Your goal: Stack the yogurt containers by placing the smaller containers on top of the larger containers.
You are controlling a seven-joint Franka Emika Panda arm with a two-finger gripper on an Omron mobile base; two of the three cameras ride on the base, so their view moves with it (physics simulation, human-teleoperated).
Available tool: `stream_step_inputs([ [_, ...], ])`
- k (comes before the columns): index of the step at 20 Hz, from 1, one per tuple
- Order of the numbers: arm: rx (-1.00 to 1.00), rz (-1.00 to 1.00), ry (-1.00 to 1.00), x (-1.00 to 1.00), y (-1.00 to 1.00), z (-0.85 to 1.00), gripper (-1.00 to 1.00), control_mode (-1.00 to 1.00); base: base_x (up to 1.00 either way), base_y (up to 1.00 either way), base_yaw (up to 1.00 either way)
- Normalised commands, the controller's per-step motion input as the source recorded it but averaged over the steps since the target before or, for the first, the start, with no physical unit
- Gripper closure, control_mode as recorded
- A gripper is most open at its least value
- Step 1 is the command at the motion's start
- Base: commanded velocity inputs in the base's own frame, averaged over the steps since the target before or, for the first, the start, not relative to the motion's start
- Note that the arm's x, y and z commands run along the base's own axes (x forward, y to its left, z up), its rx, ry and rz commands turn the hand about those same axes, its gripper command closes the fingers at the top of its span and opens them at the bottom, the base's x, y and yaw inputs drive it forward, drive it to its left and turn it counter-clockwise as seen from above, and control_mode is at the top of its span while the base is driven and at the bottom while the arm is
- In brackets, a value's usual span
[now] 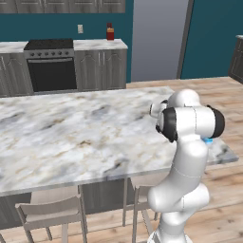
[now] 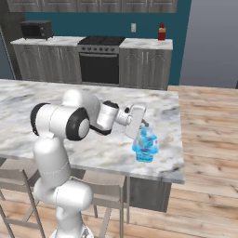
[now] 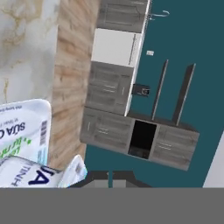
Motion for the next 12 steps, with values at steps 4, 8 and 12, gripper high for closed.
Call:
stream_step_inputs([
  [4, 0.0, 0.0, 0.0, 0.18, 0.0, -0.12, -1.0, -1.0, 0.0, 0.0, 0.0],
  [8, 0.0, 0.0, 0.0, 0.08, 0.0, 0.0, -1.0, -1.0, 0.0, 0.0, 0.0],
  [12, 0.0, 0.0, -0.05, -0.01, 0.0, 0.1, -1.0, -1.0, 0.0, 0.0, 0.0],
])
